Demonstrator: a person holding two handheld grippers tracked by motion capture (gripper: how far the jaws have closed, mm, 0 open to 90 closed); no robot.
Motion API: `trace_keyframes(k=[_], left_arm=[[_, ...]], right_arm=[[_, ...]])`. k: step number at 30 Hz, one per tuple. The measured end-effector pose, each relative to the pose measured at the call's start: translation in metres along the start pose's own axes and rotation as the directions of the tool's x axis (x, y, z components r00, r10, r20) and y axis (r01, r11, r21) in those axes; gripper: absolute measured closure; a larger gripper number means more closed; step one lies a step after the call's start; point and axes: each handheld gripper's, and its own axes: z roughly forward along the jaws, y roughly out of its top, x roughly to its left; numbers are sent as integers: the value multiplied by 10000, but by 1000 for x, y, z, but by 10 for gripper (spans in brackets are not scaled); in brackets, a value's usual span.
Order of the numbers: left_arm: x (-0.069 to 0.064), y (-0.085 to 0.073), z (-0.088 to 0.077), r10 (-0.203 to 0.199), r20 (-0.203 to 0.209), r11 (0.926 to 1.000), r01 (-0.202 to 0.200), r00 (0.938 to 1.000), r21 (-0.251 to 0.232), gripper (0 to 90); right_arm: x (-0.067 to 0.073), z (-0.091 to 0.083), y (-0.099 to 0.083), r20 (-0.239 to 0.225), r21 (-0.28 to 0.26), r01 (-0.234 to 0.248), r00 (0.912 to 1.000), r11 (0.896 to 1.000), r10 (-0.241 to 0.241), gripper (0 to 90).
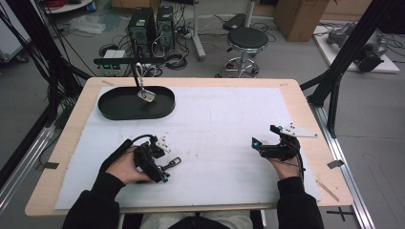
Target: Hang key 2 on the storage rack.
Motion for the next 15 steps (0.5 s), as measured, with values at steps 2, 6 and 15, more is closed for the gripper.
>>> trace_keyframes(k=[2,6,15], left_arm=[[-3,1,2,98,-105,9999,-97,9999,87,166],[-7,4,7,304,-269,9992,-296,9992,277,207],[-7,5,9,157,-160,9994,-152,9997,325,316]], right_arm=[[0,0,0,1,-8,31,10000,10000,-31,21],[0,0,0,-8,-5,35,10000,10000,-35,21],[0,2,-1,4,174,10,10000,9998,-10,21]])
